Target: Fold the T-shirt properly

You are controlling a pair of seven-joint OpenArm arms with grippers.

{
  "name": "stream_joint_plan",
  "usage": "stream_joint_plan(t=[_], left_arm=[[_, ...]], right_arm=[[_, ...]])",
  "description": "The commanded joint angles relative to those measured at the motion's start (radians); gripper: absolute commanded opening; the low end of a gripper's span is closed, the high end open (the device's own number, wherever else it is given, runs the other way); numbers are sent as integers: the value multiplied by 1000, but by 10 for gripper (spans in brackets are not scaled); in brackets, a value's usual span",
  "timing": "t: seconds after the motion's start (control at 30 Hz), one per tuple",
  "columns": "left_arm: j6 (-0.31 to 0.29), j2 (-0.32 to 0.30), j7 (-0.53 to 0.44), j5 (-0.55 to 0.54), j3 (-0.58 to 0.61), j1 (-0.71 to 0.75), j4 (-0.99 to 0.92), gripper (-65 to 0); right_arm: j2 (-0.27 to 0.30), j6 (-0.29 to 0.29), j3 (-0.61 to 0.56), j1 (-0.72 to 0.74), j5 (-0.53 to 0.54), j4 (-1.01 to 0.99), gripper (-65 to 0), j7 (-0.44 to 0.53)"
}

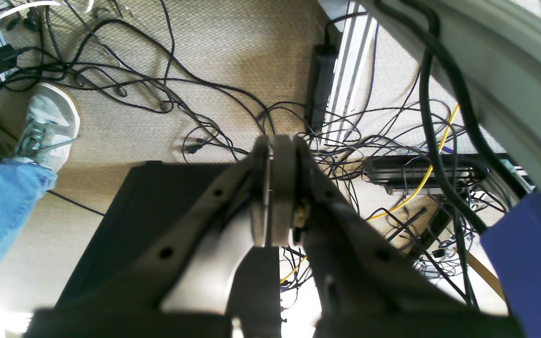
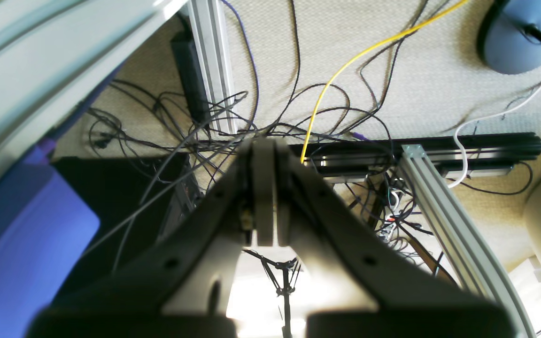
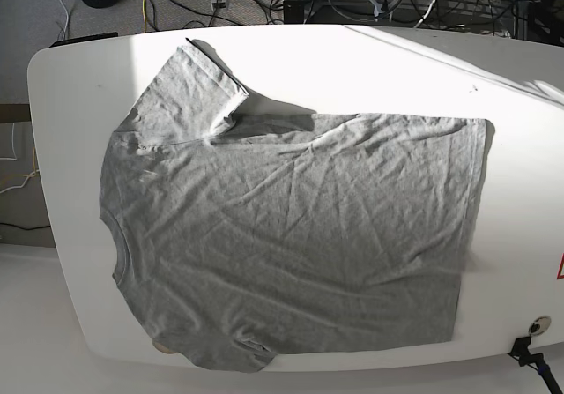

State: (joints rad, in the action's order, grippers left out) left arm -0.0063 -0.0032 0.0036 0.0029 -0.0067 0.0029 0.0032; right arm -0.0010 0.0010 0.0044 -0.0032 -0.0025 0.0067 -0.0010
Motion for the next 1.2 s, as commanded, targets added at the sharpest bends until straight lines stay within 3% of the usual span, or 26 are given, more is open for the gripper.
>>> stream_joint_plan(t=[0.0,0.33,0.57,0.97,1.0,1.17], left_arm=[[5,-3,6,-8,2,5,7,-650],[1,-11,29,-10,0,12,27,-629],[-2,-24,32,-22,-5,75,188,-644],[-7,-60,-6,-29,-5,368,495,-648],[-10,-51,29,-19,-13,329,435,-638],[-10,-50,29,-17,-13,329,433,-636]], right_arm=[[-1,15,3,0,-2,2,-650,7],[9,15,8,-24,1,28,-650,-1],[46,40,6,-110,12,143,-650,-8],[143,71,11,-386,53,466,-650,-44],[97,60,13,-297,32,416,-647,-52],[83,60,15,-263,31,356,-647,-50]])
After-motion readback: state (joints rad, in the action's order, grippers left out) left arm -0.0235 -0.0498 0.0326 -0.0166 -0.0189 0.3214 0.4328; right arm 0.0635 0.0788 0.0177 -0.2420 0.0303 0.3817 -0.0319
